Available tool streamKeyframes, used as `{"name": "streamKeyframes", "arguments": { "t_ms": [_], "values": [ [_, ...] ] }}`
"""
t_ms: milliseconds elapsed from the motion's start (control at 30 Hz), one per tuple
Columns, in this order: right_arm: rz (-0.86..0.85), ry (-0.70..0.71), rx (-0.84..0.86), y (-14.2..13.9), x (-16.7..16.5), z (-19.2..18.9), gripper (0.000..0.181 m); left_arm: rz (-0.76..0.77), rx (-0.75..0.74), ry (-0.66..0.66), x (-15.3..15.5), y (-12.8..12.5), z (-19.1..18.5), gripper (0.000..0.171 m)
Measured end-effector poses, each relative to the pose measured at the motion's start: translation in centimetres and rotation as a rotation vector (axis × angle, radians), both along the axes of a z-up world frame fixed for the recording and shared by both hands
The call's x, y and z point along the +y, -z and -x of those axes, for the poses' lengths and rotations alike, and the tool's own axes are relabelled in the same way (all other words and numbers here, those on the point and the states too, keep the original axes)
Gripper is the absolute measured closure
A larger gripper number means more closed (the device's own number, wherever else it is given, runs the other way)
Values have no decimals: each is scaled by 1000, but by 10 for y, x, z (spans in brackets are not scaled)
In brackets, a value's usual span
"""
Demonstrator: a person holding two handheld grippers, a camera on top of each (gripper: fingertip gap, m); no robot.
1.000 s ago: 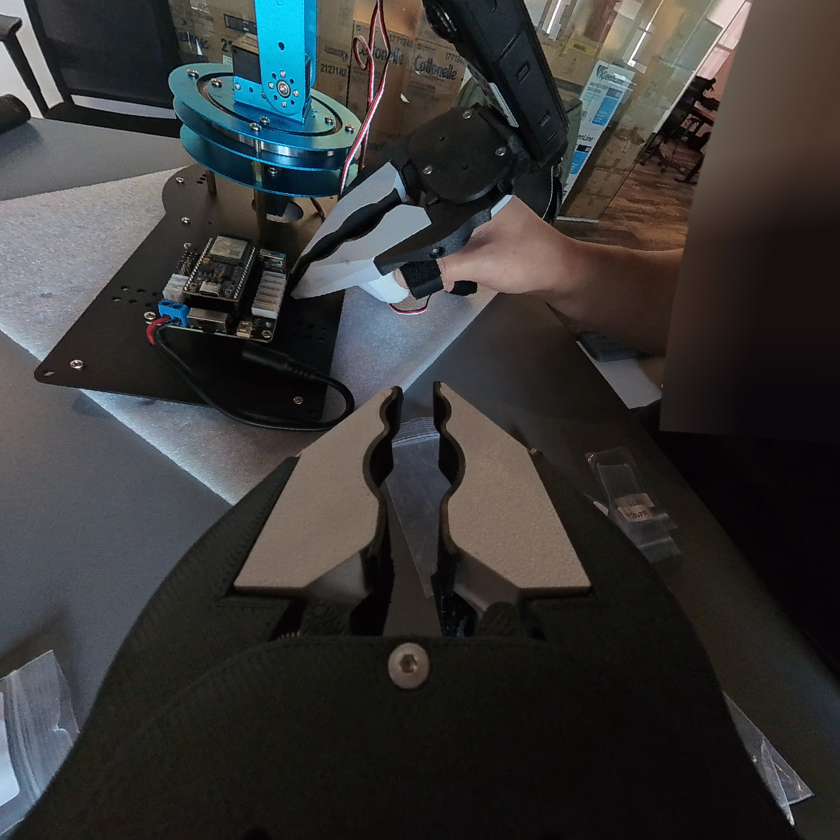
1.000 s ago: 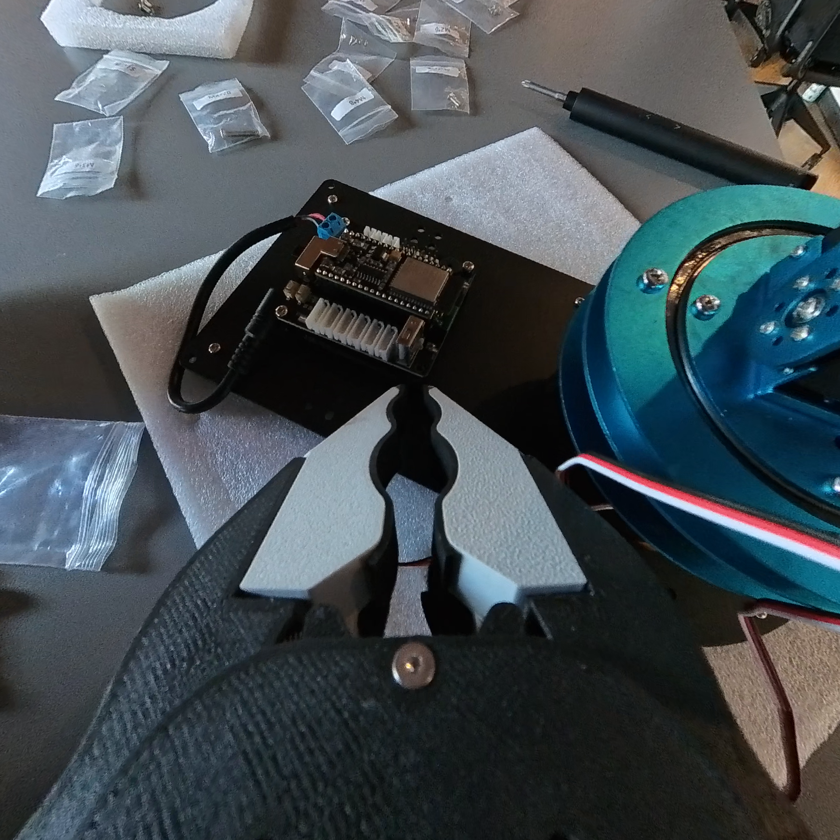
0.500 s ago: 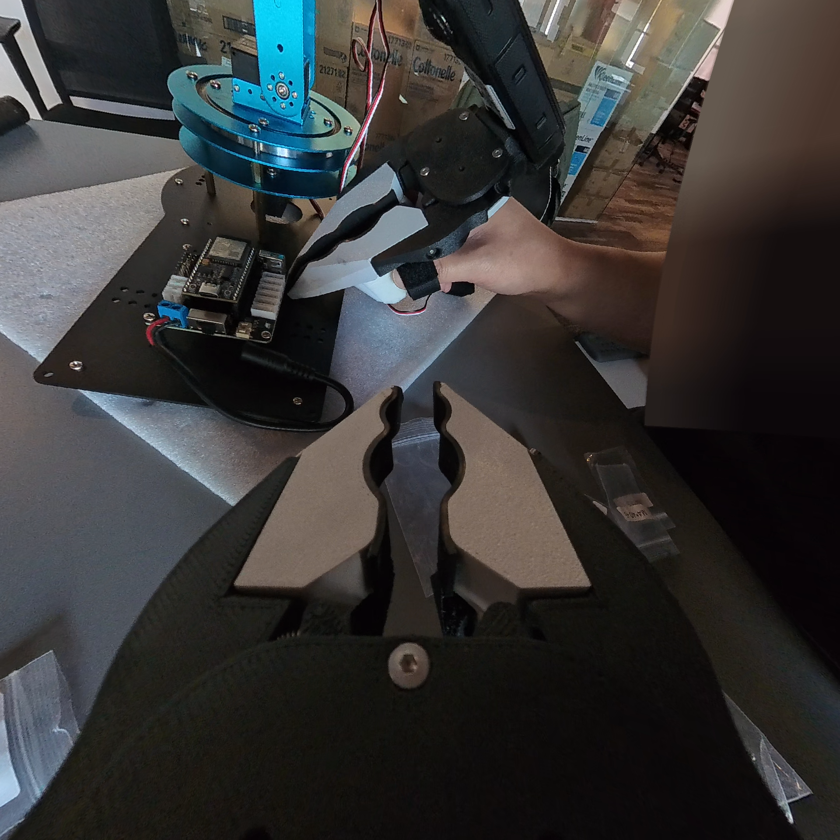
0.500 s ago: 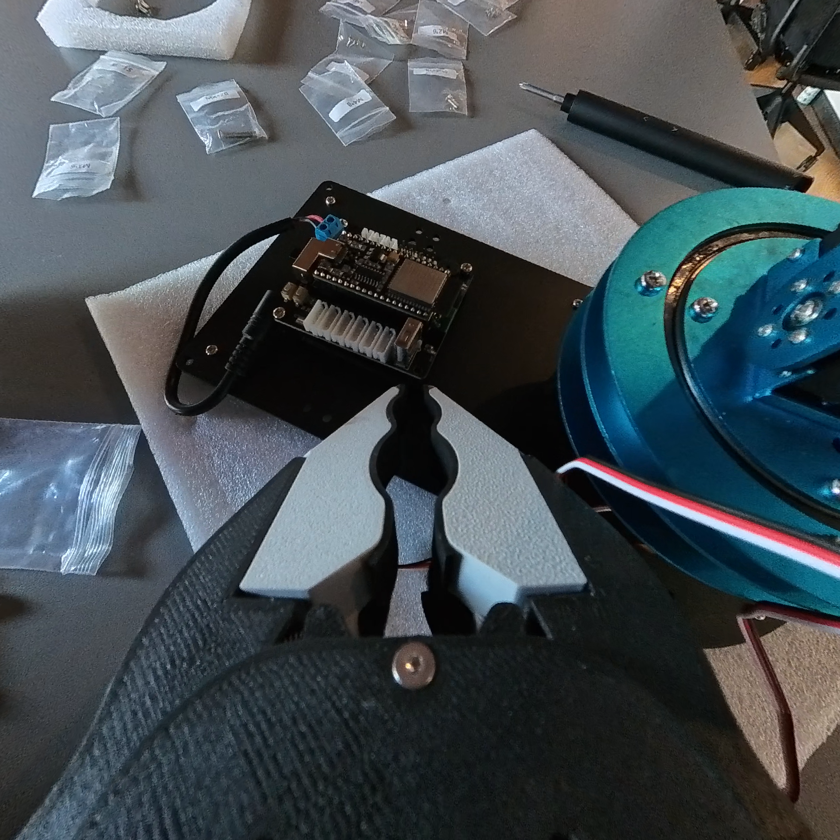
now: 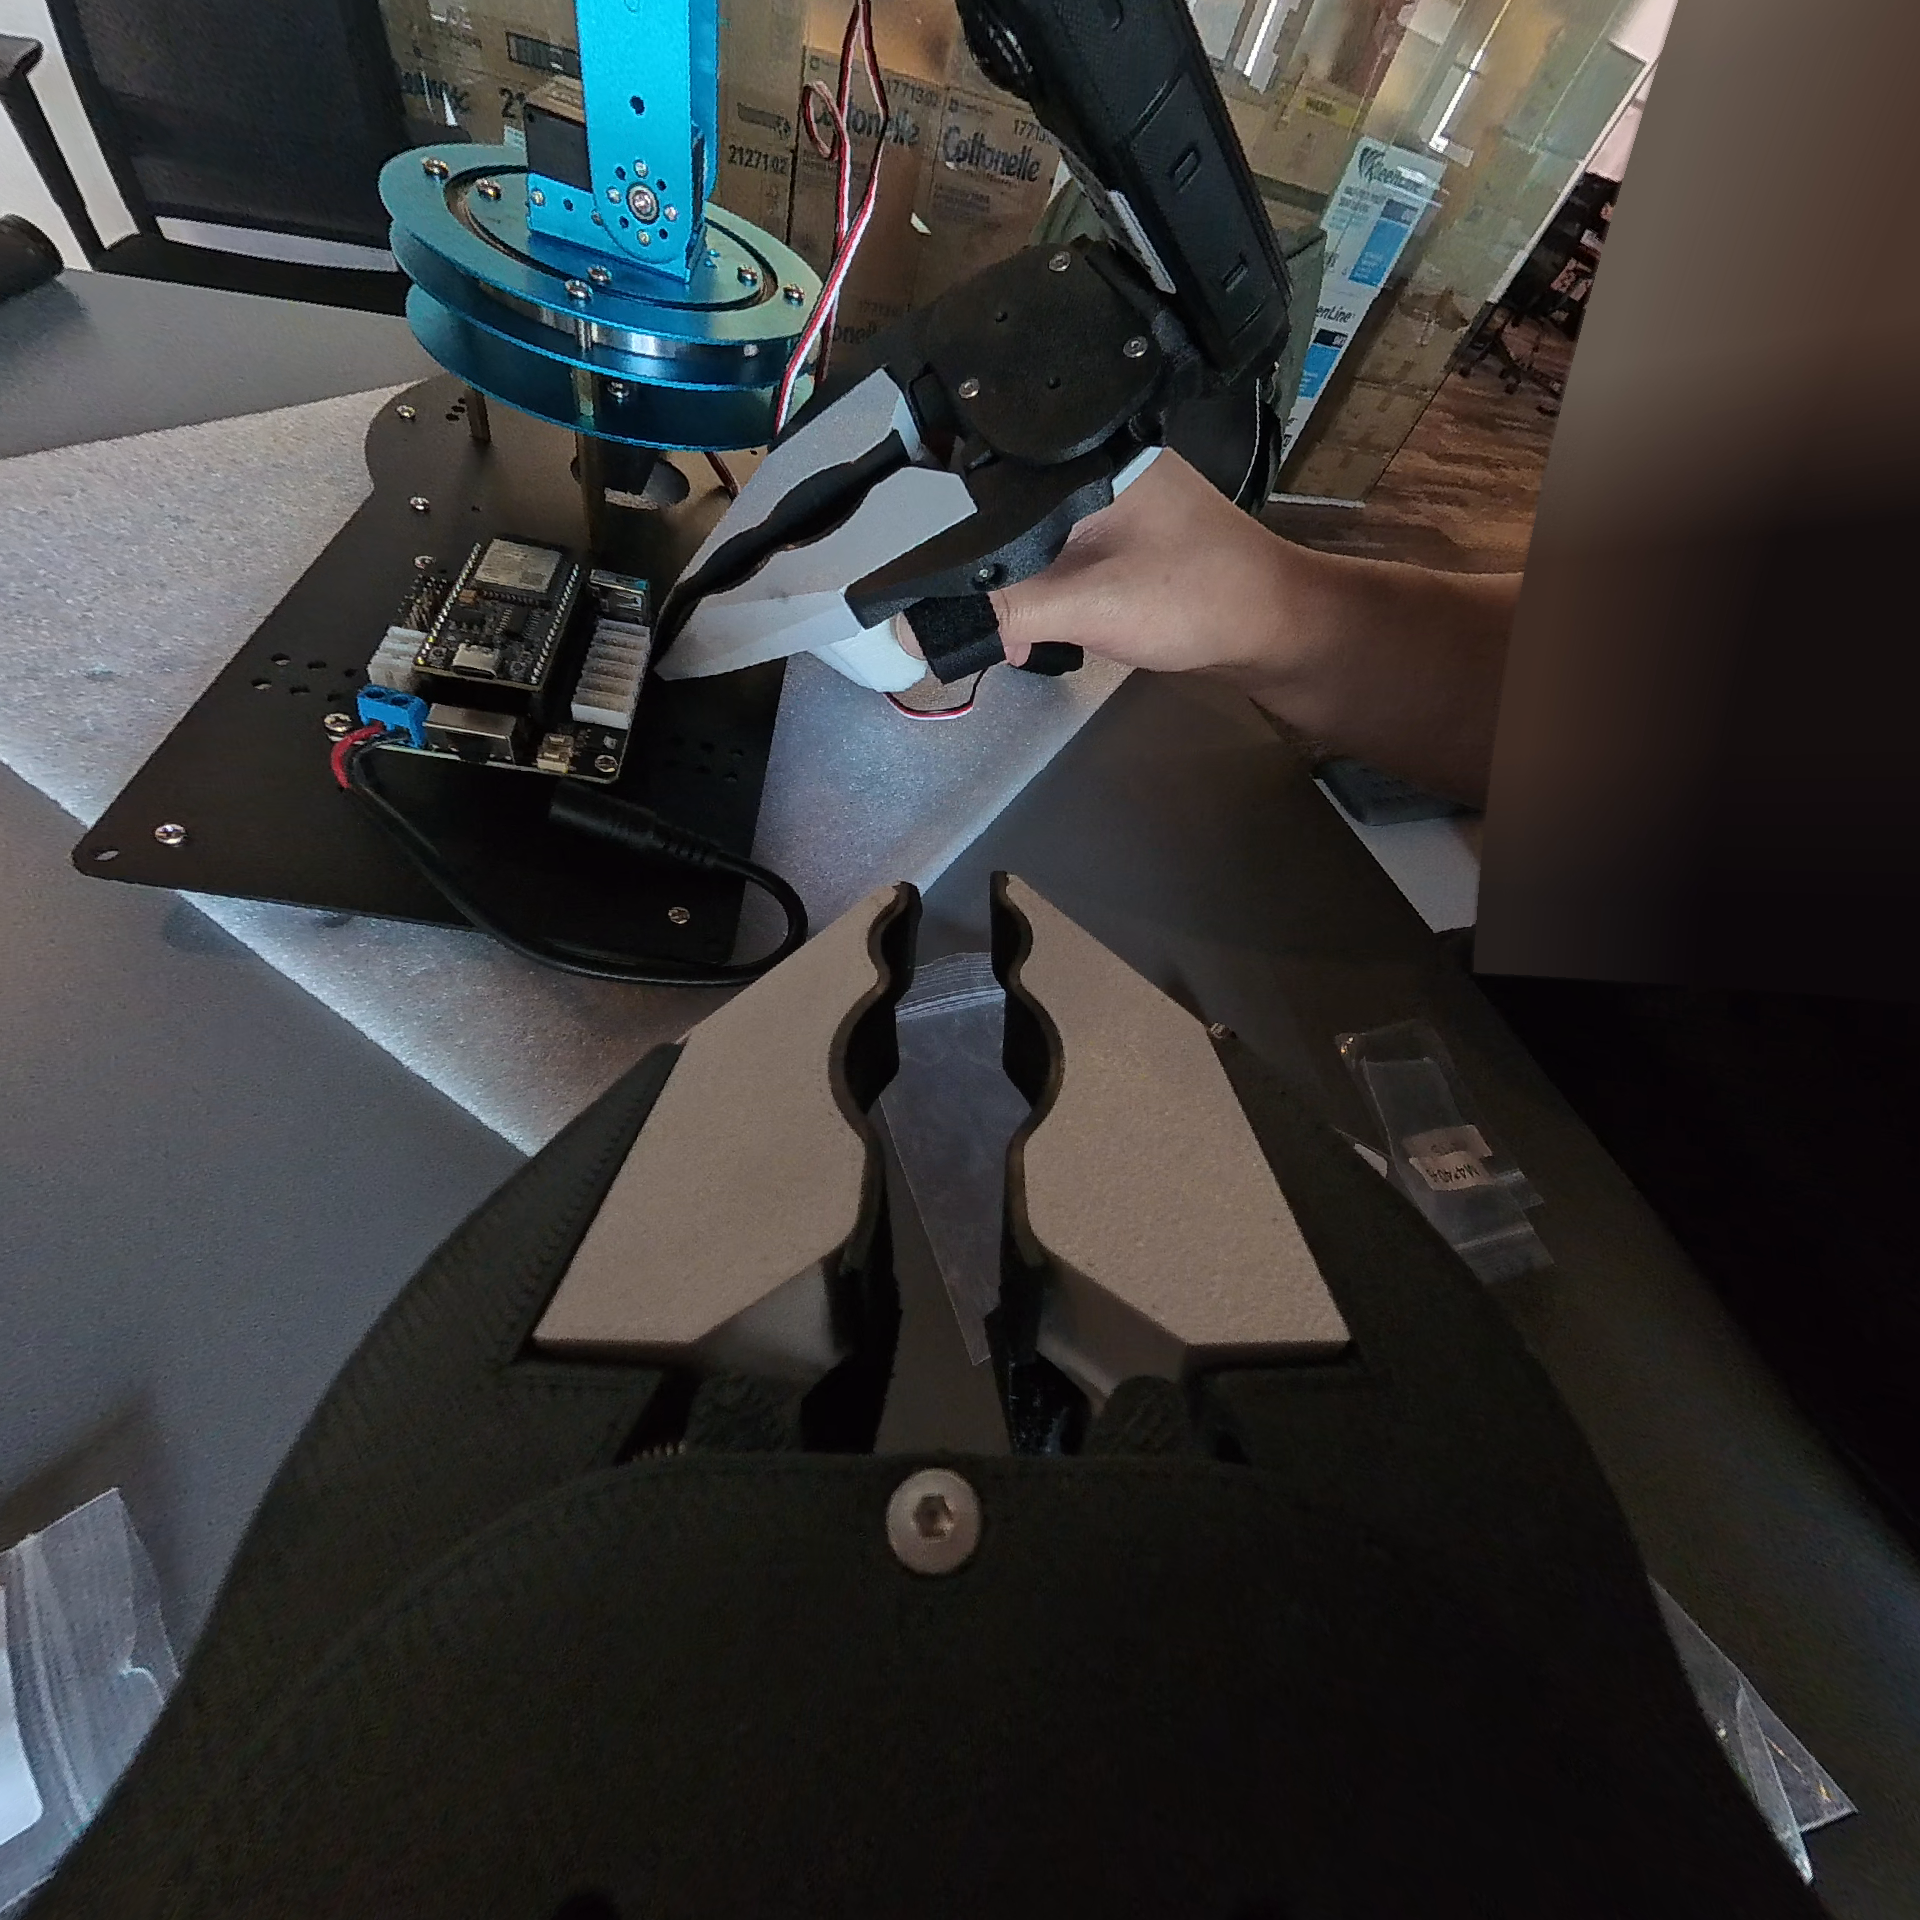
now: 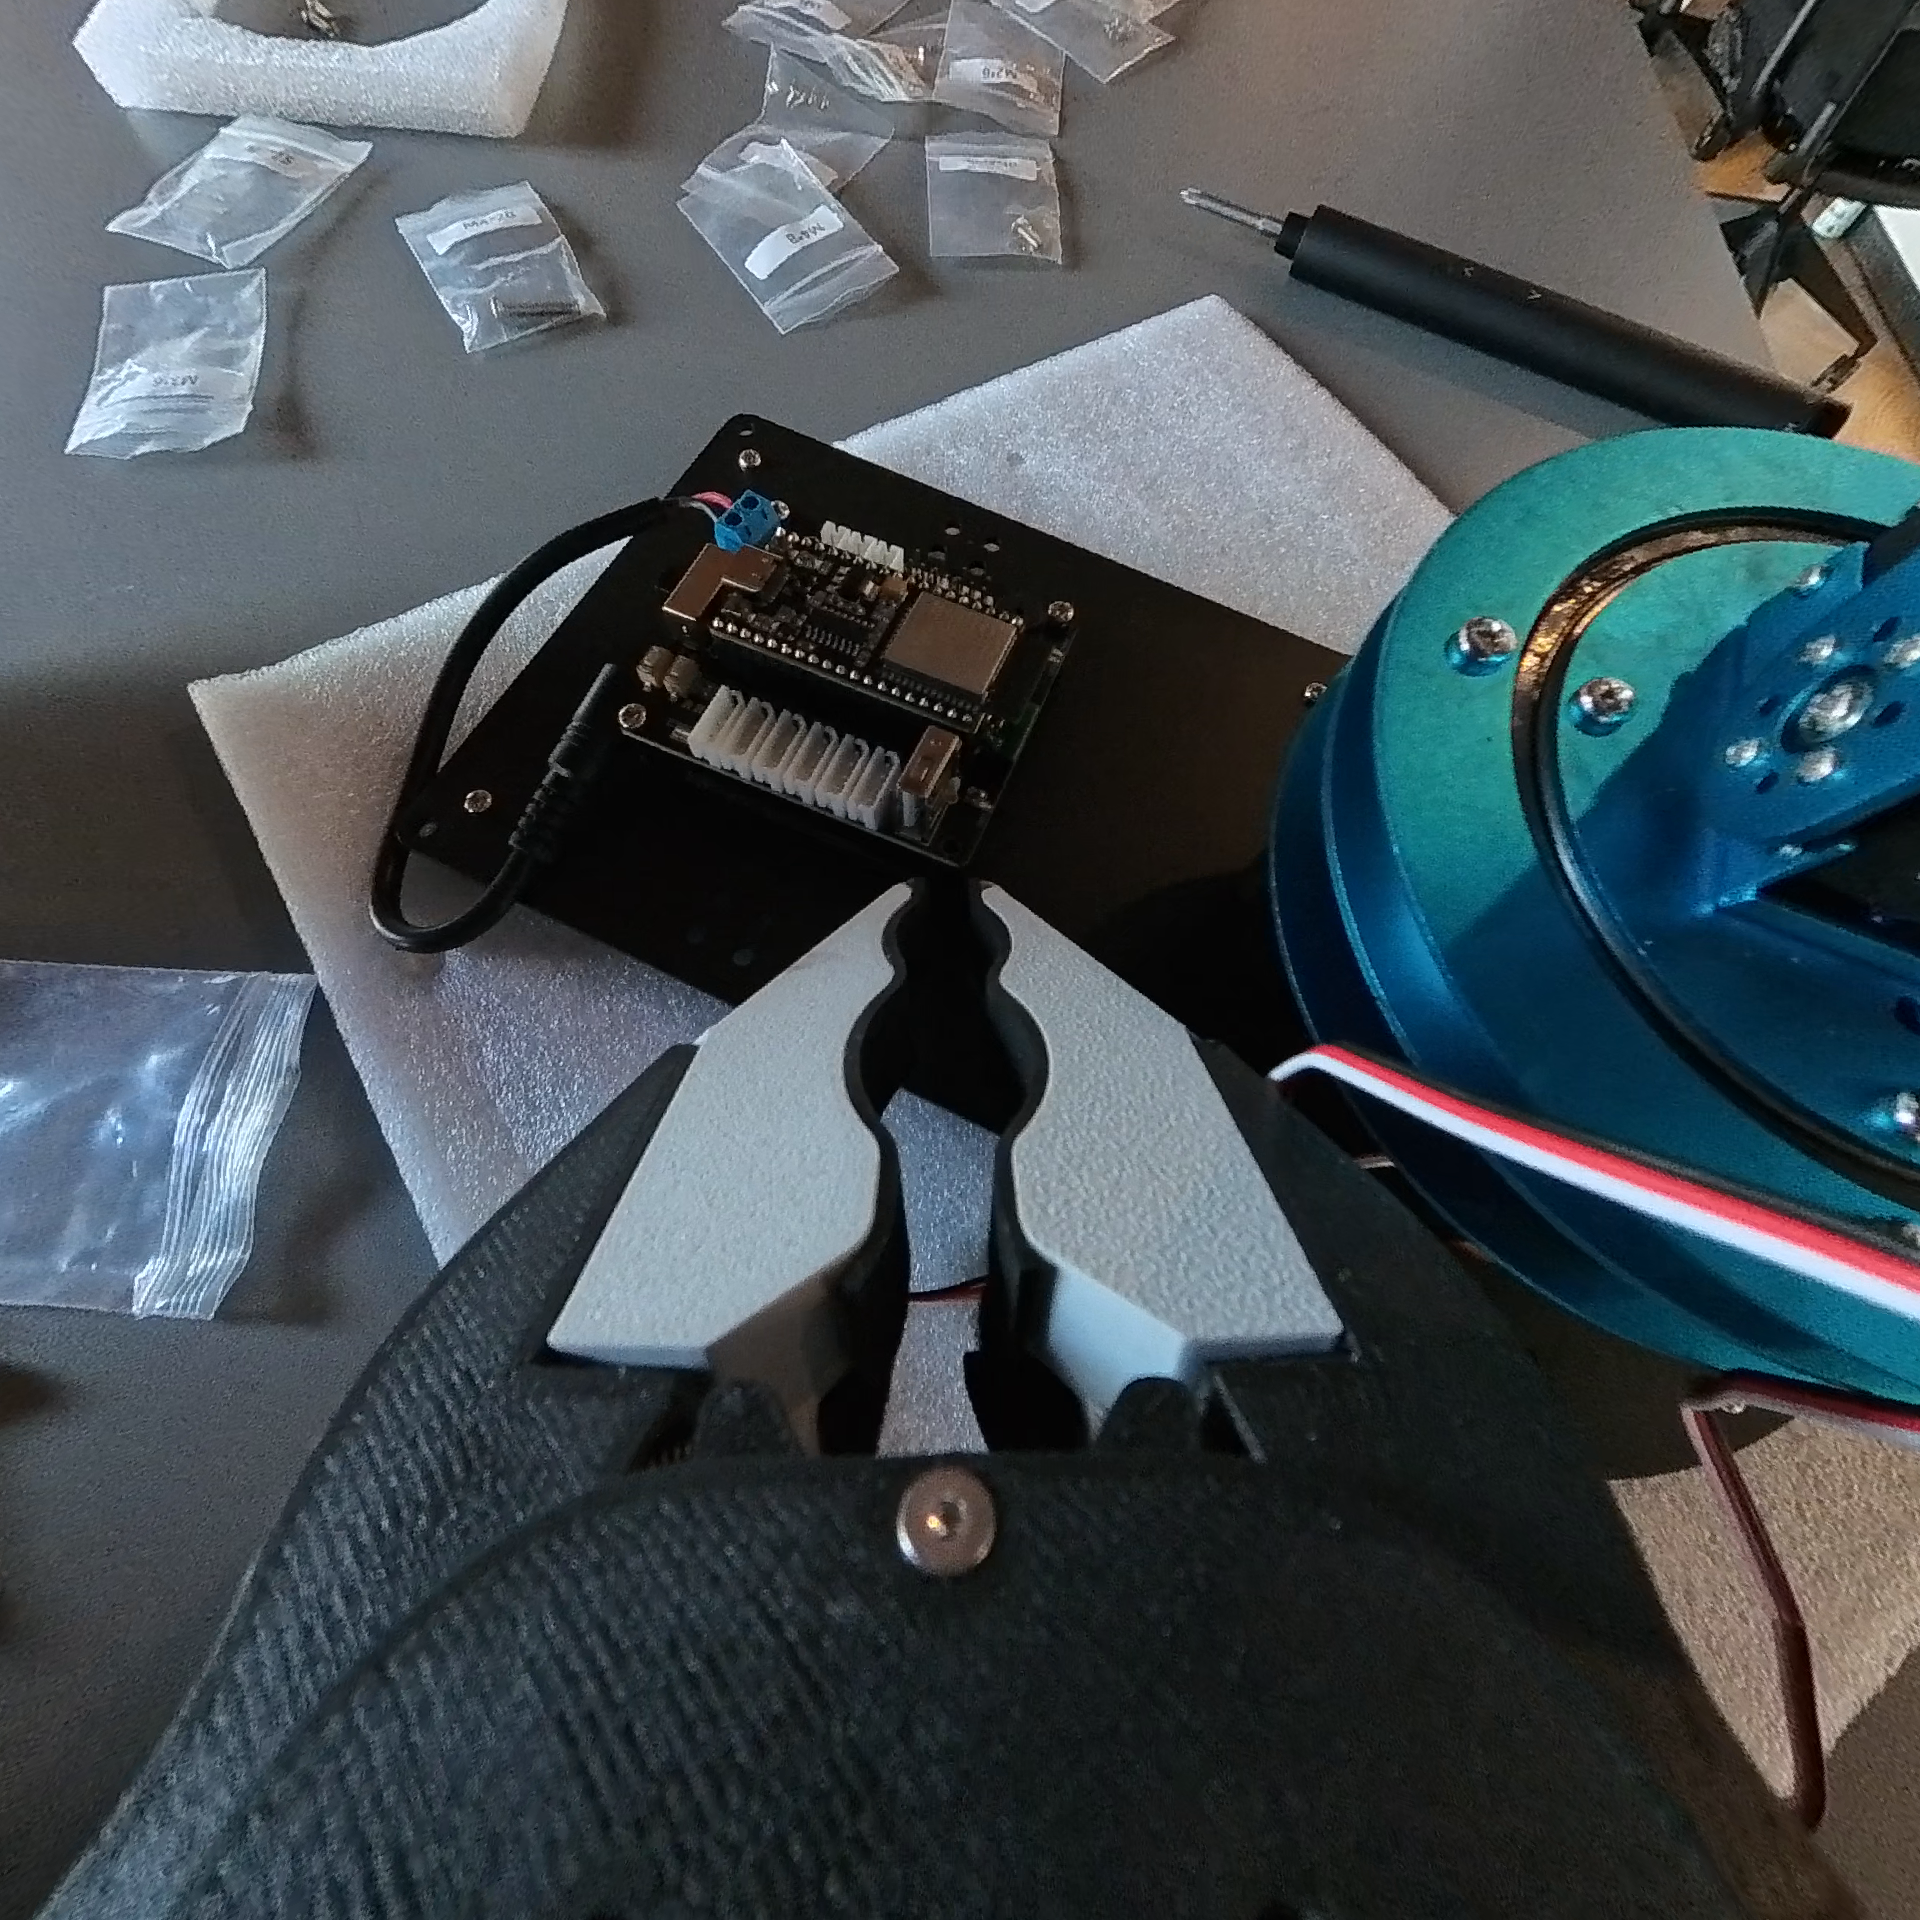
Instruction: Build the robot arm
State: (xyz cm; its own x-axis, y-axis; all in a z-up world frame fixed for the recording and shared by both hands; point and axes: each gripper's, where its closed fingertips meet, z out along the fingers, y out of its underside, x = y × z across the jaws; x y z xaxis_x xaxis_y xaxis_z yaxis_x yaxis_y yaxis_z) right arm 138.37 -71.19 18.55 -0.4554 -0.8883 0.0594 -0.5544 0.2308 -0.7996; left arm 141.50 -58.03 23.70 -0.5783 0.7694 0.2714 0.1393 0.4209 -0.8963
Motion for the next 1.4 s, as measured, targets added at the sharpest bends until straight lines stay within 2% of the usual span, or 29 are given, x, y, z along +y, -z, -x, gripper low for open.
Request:
{"name": "streamKeyframes", "arguments": {
  "t_ms": [667,767,867,1100,1133,1300,1400],
  "values": [
    [26,-8,12,-3,7,10,169,-5,4,4,0,0,1,159],
    [90,-49,-22,-11,12,10,168,-5,3,4,1,0,1,160],
    [173,-104,-45,-17,19,9,159,-8,0,-2,0,2,1,159],
    [444,-193,-142,-46,26,10,164,-32,21,-25,-4,8,-5,159],
    [480,-188,-124,-46,24,12,169,-36,25,-27,-4,9,-6,159],
    [520,-232,-38,-33,20,9,166,-41,31,-36,-7,12,-9,159],
    [561,-271,14,-29,16,7,157,-34,59,-38,-7,8,-11,158]
  ]
}}
